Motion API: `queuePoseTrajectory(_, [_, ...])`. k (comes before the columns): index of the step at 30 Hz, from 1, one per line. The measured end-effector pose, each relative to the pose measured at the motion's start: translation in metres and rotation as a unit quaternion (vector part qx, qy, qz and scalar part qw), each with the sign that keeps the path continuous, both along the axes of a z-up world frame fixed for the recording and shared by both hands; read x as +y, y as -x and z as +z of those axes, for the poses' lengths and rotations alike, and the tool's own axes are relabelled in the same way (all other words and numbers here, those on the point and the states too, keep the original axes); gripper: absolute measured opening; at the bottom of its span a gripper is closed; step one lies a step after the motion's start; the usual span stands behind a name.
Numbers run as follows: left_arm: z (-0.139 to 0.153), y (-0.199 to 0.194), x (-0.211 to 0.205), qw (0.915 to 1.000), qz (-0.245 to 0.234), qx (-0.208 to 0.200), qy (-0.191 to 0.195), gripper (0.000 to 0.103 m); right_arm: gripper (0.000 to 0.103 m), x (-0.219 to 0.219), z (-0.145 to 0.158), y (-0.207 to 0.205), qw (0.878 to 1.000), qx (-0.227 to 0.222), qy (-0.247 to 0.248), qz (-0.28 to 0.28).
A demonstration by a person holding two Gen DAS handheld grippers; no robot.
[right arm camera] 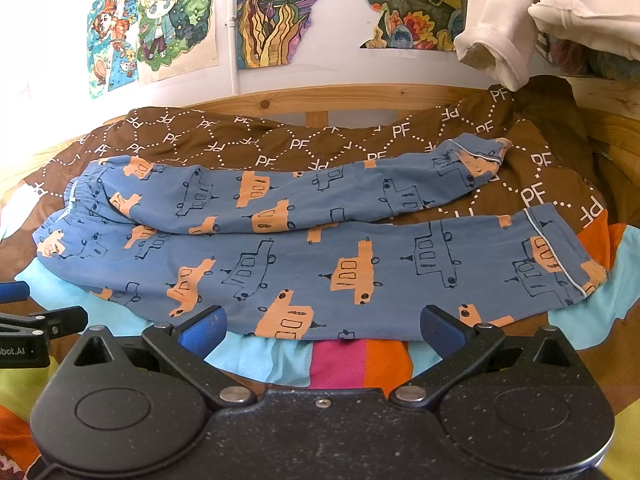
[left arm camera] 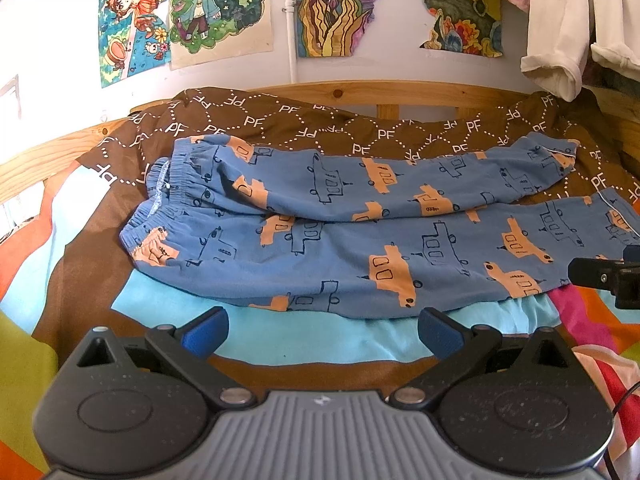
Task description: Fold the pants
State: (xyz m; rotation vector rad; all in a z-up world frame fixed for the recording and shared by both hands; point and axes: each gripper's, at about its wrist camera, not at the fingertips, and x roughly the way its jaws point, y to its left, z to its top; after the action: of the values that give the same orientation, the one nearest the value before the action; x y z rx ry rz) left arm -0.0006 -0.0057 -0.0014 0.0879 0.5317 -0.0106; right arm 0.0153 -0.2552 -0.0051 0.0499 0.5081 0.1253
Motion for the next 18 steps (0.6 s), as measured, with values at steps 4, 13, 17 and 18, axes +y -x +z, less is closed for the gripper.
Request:
queuePoseTrajectory(4, [-0.0001, 0.0000, 0.0000, 1.0000, 0.000, 0.000, 0.000, 0.103, 0.102, -0.0007, 0.0000, -0.0004, 1.000, 0.000, -0.001, -0.001])
queuePoseTrajectory(13, [-0.0032, -0.0018, 0.0007, 1.0000, -0.001, 0.005, -0.004, 0.103, 0.102, -0.0005, -0.0035, -0.0028, 1.000, 0.008, -0.001, -0.004])
queuePoseTrajectory(17, [-0.0040, -0.0023, 0.0010, 1.0000, -0.003, 0.006, -0.003, 0.103, 0.102, -0.0004, -0.0051, -0.0036, 1.000, 0.011, -0.003, -0.004])
queuePoseTrajectory(18, [-0.0041, -0.0028, 0.0012, 1.0000, -0.004, 0.007, -0.002, 0.103, 0.102, -0.0003, -0.0051, -0.0036, 1.000, 0.012, -0.003, -0.004])
